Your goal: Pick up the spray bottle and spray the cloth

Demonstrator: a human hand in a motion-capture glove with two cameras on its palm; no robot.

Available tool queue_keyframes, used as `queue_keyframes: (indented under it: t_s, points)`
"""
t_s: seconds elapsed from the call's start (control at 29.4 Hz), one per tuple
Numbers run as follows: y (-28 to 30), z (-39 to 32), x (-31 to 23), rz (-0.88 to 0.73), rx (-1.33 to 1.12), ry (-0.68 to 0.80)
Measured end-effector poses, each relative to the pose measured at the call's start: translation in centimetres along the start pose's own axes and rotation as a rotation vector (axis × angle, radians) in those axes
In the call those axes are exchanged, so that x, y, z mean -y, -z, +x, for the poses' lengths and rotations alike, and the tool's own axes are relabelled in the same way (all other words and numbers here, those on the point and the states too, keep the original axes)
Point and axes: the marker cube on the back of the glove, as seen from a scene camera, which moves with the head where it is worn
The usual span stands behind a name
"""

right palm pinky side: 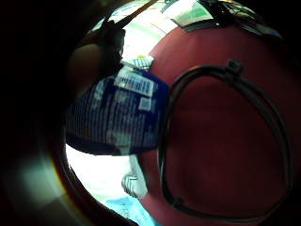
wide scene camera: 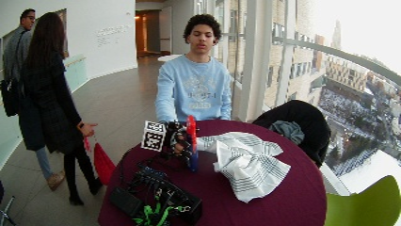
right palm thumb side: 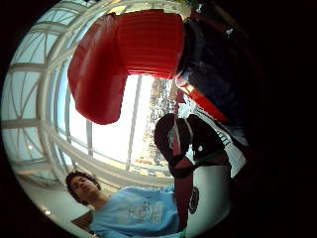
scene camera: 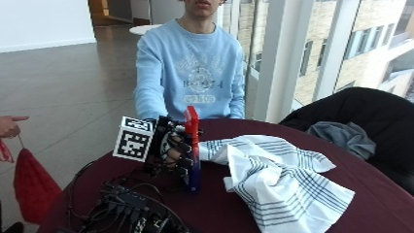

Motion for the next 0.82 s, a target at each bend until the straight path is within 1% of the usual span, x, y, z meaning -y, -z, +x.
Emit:
queue_keyframes:
  t_s: [0.34, 0.58, 0.68, 0.82]
  points:
    - [-1.8, 0.5, 0.8, 0.058, 0.073, -0.002]
    - [-1.8, 0.4, 1.5, 0.087, 0.108, 0.013]
    - [-1.6, 0.0, 1.5, 0.082, 0.114, 0.041]
    - [-1.1, -1.3, 1.5, 0.035, 0.119, 0.08]
